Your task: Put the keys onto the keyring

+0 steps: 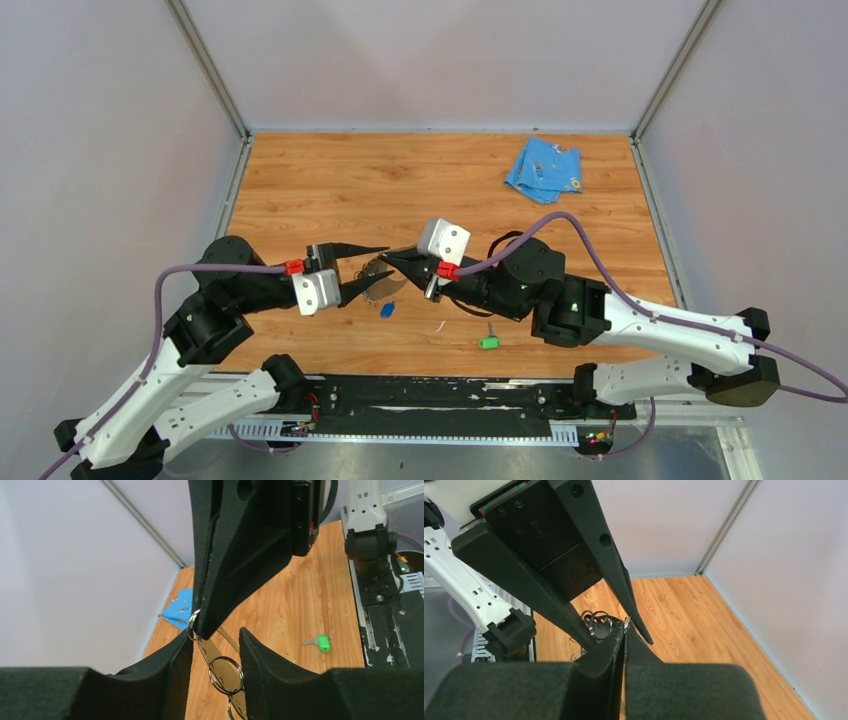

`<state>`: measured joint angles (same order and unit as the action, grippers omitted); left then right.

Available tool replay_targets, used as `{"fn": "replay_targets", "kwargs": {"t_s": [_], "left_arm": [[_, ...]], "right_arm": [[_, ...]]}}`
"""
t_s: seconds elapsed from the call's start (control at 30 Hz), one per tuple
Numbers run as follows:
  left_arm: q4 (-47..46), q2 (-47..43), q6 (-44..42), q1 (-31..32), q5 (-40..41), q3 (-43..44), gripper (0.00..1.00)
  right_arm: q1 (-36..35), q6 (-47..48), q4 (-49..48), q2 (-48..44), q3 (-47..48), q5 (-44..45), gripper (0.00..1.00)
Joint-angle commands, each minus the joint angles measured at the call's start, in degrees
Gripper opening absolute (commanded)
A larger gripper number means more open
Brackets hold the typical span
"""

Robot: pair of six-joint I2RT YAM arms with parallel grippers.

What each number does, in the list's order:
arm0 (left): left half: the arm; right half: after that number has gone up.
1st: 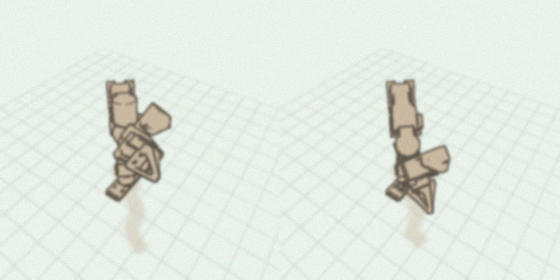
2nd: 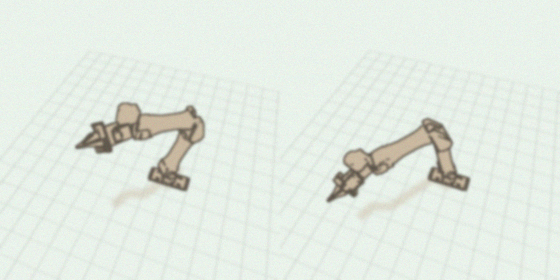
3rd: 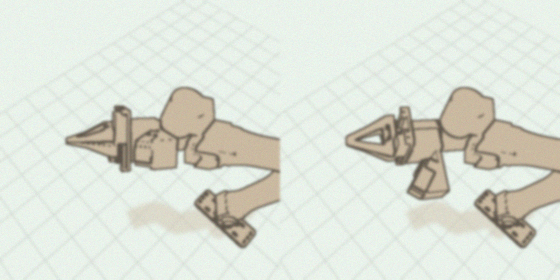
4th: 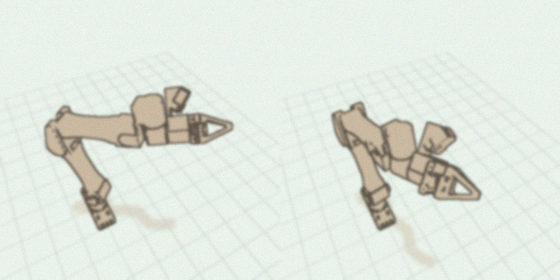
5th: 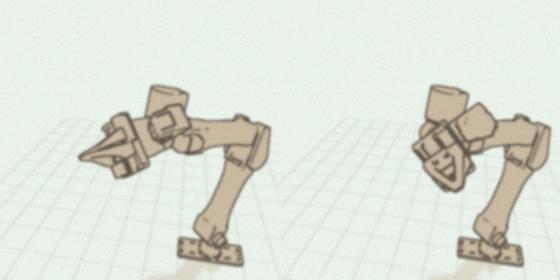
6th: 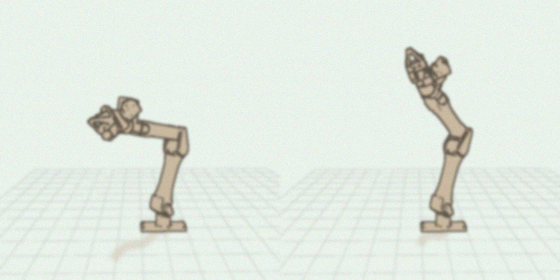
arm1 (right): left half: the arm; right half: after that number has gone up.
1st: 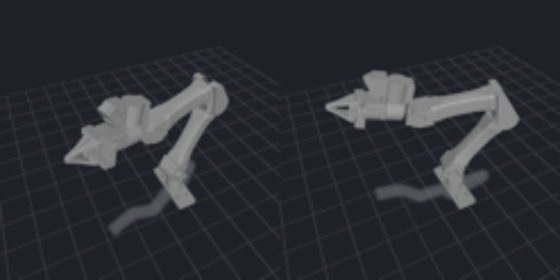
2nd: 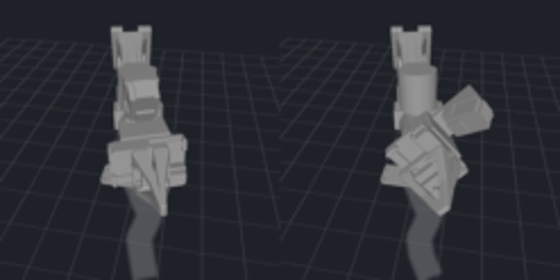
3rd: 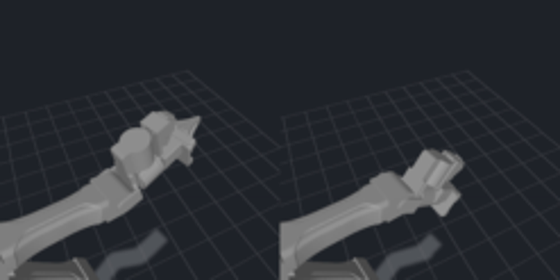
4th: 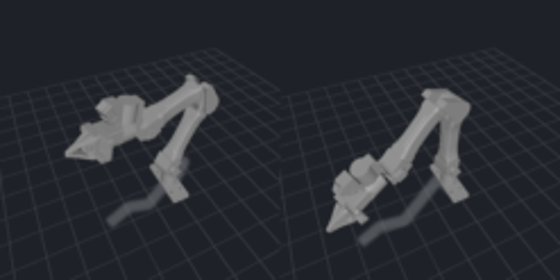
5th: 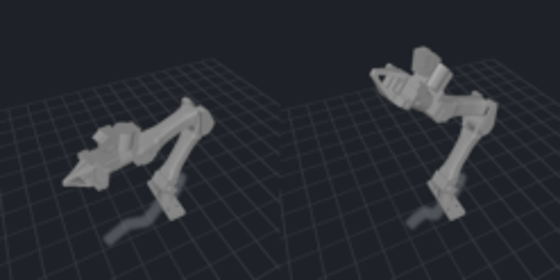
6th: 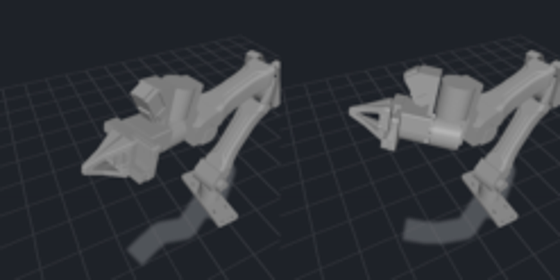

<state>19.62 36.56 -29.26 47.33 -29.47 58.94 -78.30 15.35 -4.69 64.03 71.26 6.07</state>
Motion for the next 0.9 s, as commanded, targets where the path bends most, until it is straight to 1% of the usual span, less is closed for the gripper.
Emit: {"fn": "replay_targets", "kwargs": {"t_s": [0.0,0.07,0.13,0.23,0.37,0.4,0.57,0.67,0.7,0.77,0.87], "left_arm": [[-4.76,-0.08,4.5,0.13,4.26,-0.53,0.39],[-6.08,-0.12,5.76,0.11,6.06,-0.6,0.34],[-6.67,-0.47,6.06,0.12,6.47,-0.76,0.23],[-5.49,-1.19,5.74,0.13,5.55,-0.84,0.01],[-2.81,-1.82,3.89,0.13,3.13,-0.93,0.0],[-2.67,-1.86,3.87,0.13,2.84,-0.93,0.0],[-3.35,-1.61,6.12,0.13,2.65,-0.21,0.0],[-3.27,-1.69,7.84,0.11,1.5,0.23,0.0],[-3.1,-1.8,8.02,0.06,0.87,0.29,0.0],[-2.71,-2.33,8.3,0.13,0.04,0.24,0.0],[-0.83,-2.41,8.13,0.13,-0.57,0.59,0.0]], "right_arm": [[0.68,-2.62,-2.37,0.62,-0.87,-2.58,0.01],[0.7,-3.07,-2.43,0.84,-0.86,-3.46,0.01],[0.78,-3.5,-2.43,0.96,-0.86,-3.88,0.01],[1.2,-4.28,-2.43,0.69,-0.86,-4.49,0.01],[2.04,-6.12,-2.06,-0.31,-1.12,-5.16,0.01],[2.28,-6.55,-1.75,-0.53,-1.14,-7.2,0.01],[3.26,-8.61,0.75,-1.03,-0.95,-9.83,0.01],[3.87,-9.02,2.73,-1.21,-0.77,-10.79,0.08],[4.05,-9.02,3.61,-1.23,-0.47,-10.81,0.12],[4.65,-9.03,6.05,-1.14,0.42,-10.82,0.22],[5.34,-8.12,10.12,-0.73,2.82,-10.84,0.28]]}}
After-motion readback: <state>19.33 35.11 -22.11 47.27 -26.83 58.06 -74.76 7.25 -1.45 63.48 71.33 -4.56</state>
